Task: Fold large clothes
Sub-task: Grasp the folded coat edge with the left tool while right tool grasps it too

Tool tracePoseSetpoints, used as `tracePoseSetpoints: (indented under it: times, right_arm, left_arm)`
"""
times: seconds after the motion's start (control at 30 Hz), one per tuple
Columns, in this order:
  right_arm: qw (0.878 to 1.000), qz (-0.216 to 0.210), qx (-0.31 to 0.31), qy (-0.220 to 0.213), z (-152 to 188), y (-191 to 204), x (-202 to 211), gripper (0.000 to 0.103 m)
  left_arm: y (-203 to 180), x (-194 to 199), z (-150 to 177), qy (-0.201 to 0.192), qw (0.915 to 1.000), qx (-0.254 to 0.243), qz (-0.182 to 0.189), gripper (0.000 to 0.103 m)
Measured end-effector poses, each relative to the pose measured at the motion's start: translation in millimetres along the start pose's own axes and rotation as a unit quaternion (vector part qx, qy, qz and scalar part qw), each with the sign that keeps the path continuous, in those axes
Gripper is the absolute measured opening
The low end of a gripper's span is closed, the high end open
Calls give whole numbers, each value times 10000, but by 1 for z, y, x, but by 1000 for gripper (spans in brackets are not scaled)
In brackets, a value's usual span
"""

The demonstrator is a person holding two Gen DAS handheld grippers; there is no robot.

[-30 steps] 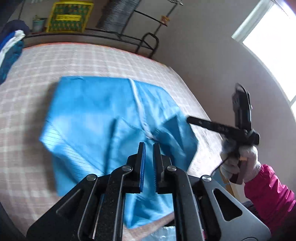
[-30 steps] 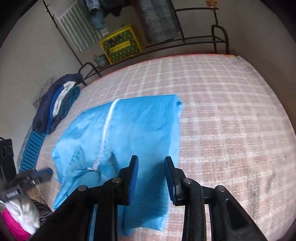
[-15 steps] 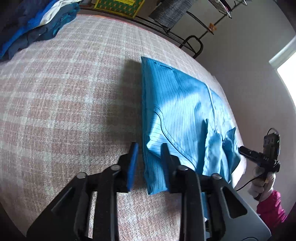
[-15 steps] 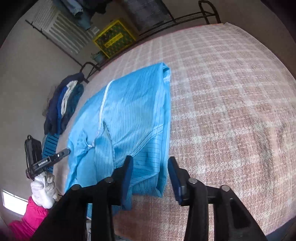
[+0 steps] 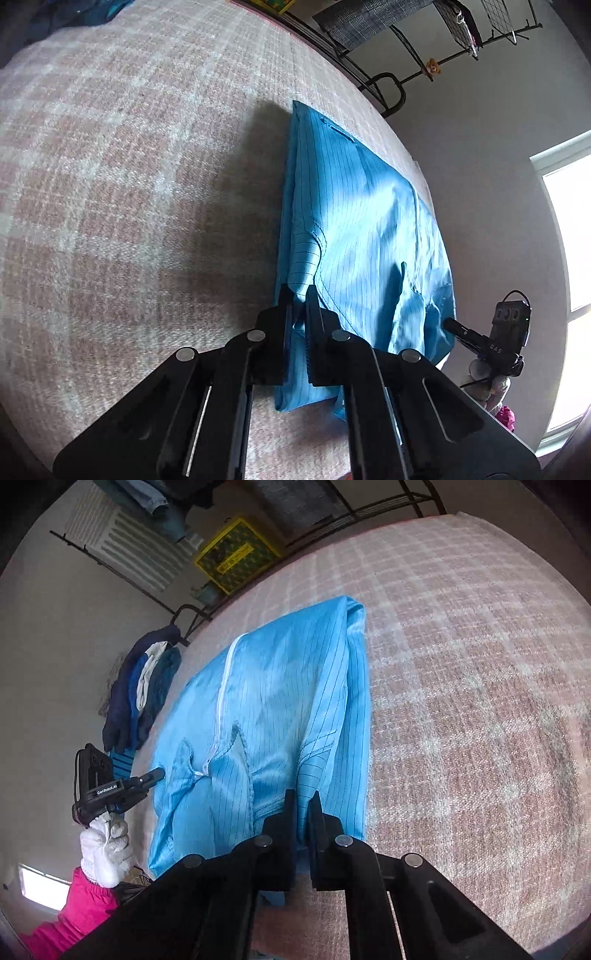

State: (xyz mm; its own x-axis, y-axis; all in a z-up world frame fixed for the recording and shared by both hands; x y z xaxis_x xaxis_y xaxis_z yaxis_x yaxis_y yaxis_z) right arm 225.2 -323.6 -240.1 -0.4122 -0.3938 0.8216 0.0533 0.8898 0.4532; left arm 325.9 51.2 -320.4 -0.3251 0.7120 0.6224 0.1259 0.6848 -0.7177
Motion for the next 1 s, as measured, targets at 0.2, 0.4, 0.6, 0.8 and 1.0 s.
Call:
tracePoseSetpoints:
  times: [0.2, 0.4, 0.6, 0.8, 1.0]
  right_arm:
    - [9970, 569, 396, 346, 4, -8, -14, 10]
    - [9981, -25, 473, -381, -33, -6, 30, 39]
    - [9965, -519, -205, -625, -79, -34, 18, 36]
    - [9975, -673, 154, -137, -89, -21, -36, 22]
    - [9810, -1881, 476, -32, -77, 2, -40, 30]
  left_arm:
    - [12, 3, 12, 67, 9993, -190, -303, 4]
    - [-17, 43, 0, -432, 9950, -637, -631, 4]
    - [-94, 21, -17, -275, 9903, -1317, -339, 4]
    - [-167, -40, -19, 159, 9796, -1996, -160, 7]
    - [-162, -90, -22, 382, 9698, -2325, -634, 16]
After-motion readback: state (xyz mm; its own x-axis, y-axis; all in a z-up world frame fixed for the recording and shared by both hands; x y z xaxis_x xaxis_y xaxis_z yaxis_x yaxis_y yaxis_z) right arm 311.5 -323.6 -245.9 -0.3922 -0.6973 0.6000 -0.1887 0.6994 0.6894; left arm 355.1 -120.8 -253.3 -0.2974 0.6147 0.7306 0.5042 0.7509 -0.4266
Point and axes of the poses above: each gripper's, at about its wrist camera, not at the fingertips, and x roughly against the way its jaws point, y to its left, z to its underside, the point moved 5 cm from there along -x, roughly the way its jaws point, and after that the axes turned 7 degrees about z, right-handed, at the moved point
